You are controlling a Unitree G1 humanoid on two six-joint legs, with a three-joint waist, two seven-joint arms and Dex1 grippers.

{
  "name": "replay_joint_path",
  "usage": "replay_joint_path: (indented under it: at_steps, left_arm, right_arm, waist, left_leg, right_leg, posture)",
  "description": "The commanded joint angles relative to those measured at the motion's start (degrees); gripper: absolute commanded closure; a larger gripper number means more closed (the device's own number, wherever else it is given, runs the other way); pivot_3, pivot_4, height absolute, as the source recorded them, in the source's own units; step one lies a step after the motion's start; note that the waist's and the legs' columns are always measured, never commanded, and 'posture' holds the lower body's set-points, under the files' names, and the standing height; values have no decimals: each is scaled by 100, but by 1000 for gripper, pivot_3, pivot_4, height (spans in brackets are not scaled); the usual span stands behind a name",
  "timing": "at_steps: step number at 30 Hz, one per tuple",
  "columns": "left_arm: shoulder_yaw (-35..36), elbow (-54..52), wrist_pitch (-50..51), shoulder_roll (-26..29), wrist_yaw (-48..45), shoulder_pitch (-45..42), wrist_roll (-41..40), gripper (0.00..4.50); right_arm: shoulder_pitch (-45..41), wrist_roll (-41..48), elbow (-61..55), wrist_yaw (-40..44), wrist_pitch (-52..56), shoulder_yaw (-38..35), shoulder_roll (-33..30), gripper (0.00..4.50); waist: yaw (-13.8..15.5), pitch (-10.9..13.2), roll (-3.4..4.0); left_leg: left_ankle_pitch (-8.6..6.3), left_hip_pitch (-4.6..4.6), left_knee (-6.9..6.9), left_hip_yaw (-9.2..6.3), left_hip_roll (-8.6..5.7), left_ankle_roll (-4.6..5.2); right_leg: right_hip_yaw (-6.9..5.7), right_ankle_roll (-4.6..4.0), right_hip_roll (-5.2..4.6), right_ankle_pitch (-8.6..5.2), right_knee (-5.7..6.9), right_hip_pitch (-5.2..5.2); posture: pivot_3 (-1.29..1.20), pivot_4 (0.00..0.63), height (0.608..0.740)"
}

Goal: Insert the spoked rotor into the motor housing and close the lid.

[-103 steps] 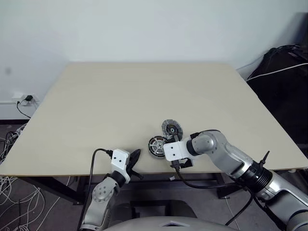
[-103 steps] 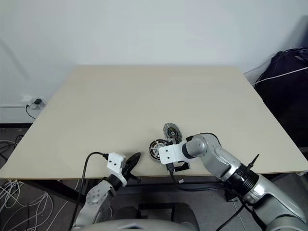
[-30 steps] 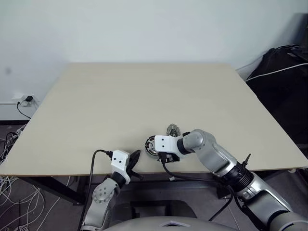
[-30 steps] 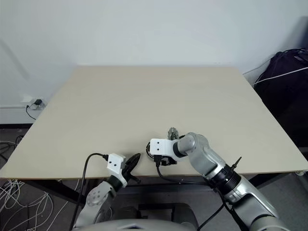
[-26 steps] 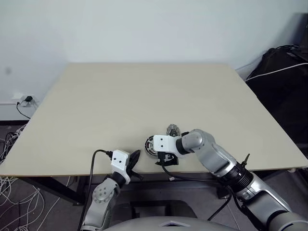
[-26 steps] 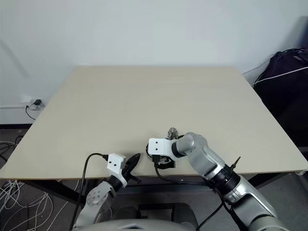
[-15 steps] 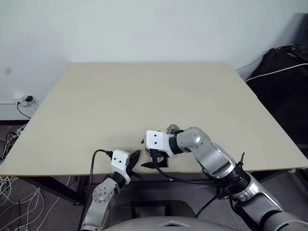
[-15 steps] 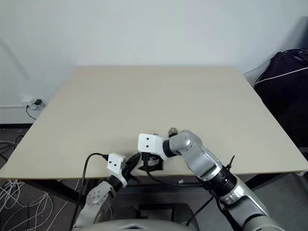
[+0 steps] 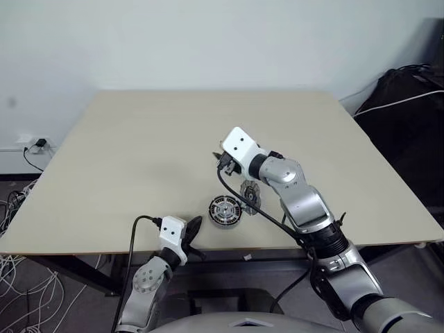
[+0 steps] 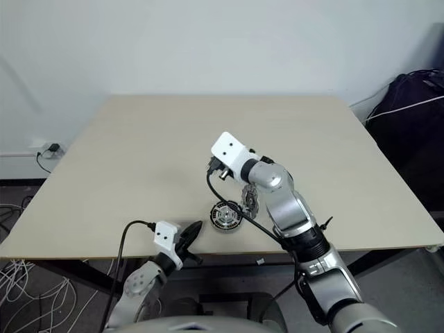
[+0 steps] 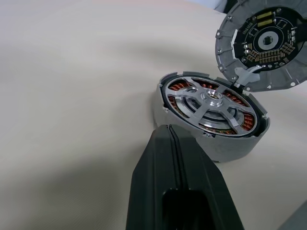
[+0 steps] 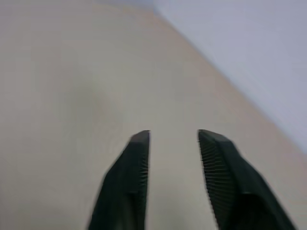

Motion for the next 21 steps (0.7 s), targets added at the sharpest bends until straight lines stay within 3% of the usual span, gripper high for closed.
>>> replay_joint_path:
  at_steps: [1,2,6,13,21]
  left_arm:
    - [-1,-219,1,-3,24,-48,-15,4500]
    - [-2,-225,-3,-3,28,-45,-13,4500]
    - [8,-234,-43,9,48,-36,4,4500]
    - [26,-165,-94,43,24,-42,1,4500]
    - [47,-9,-163,82,-61,-75,-21,4500]
  right_arm:
    - [-120,-637,244,-305,-447,23,-567,4102]
    - [-83,-724,318,-275,-528,49,-737,4469]
    - [174,-905,429,59,-671,118,-1342,4489]
    - [960,-632,-103,1595,-564,399,-2217,4489]
    - [1441,58,-803,2167,-167,106,-2133,4489]
  waist:
    - [3,0,0]
    - [0,0,0]
    - [-16,-1,1]
    - [-7,-1,1]
    - [10,0,0]
  left_leg:
    - [0,0,0,0,-1,1]
    - [-1,0,0,1,-1,3]
    - [-11,1,0,1,1,22]
    - [-16,3,0,-3,1,32]
    - [-16,6,1,-4,3,33]
  right_leg:
    - [1,0,0,0,-2,1]
    - [2,0,0,0,-2,1]
    - [4,0,2,0,-4,1]
    - [4,2,1,-1,-11,7]
    - [4,3,1,0,-10,8]
  posture:
    - [0,0,740]
    - [0,0,740]
    - [0,0,740]
    - [0,0,740]
    - [0,0,740]
